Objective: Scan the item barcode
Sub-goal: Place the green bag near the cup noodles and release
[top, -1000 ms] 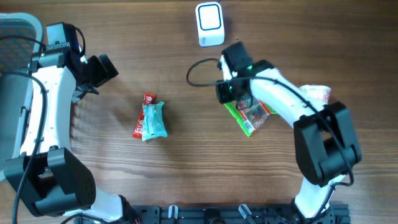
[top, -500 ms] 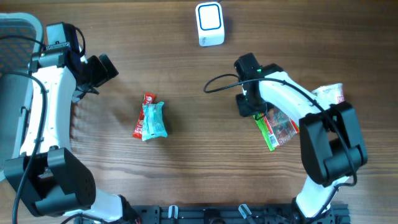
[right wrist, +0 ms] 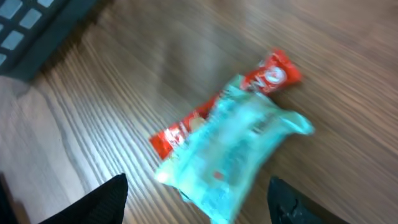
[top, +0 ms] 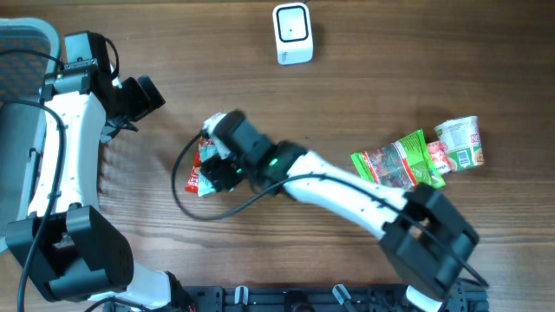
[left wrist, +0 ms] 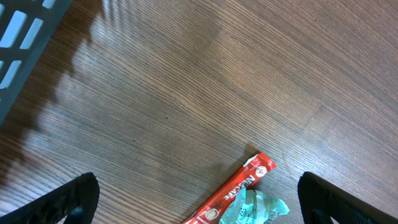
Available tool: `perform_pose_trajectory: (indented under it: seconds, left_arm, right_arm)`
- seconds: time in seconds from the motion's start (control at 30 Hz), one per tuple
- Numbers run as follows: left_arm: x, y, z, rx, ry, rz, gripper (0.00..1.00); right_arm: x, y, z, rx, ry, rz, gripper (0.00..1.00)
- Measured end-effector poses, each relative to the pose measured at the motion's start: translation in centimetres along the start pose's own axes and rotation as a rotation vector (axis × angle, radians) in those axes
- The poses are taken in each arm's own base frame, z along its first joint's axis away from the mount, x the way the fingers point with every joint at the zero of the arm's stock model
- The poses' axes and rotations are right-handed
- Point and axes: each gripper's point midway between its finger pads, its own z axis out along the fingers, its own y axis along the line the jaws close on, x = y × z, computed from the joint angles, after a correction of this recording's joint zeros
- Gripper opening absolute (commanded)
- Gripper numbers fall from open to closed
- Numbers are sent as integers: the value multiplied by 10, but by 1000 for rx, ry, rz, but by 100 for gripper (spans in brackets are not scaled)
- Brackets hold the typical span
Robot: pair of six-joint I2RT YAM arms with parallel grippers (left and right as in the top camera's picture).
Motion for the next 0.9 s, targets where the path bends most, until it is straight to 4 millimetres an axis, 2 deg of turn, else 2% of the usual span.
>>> perform_pose_trajectory:
  seconds: [0.07,0.1,0.13,0.17,0.2,0.23,0.27,0.37,0.47,0.57,0.6,0.63,0.67,0.7,0.73,0.83,0.87,0.9]
  left_arm:
    - [0,0,0,0,0,0,100]
    - [0,0,0,0,0,0,100]
    - [0,0,0,0,0,0,100]
    - [0,0,0,0,0,0,100]
    - [0,0,0,0,0,0,100]
    - [0,0,0,0,0,0,100]
    - [0,0,0,0,0,0,100]
    - [0,0,0,0,0,0,100]
    - [0,0,0,0,0,0,100]
    - [0,0,0,0,0,0,100]
    - [0,0,0,0,0,0,100]
    - [0,0,0,0,0,0,100]
    - [0,0,0,0,0,0,100]
    - [0,0,0,0,1,0,100]
    - [0,0,0,0,0,0,100]
    - [0,0,0,0,0,0,100]
    - [0,0,0,0,0,0,100]
    - [0,0,0,0,0,0,100]
  right_arm:
    - [8,5,21,34,-4,-21,71]
    - [14,3,31,49,2,-11,67]
    - [27,-9,46,85,36,24,57]
    - [34,-15,52,103,51,51,47]
    - [36,-17,53,112,58,61,41]
    - [39,-19,54,119,66,71,17]
    - [40,-20,54,125,69,78,4]
    - [47,-27,50,152,109,96,4]
    - [51,-51,23,197,171,124,4]
    - [36,-92,-32,217,197,45,4]
    - [51,-99,-48,216,278,-7,4]
    - [67,-102,-55,205,354,-54,11]
    - [77,-102,-58,193,401,-96,48]
    - [88,-102,-62,184,450,-133,49]
    - [89,-104,-63,188,458,-165,50]
    - [86,-111,-63,233,445,-156,43]
    - [83,-112,-63,241,435,-147,30]
    - [78,-113,-64,250,418,-130,8]
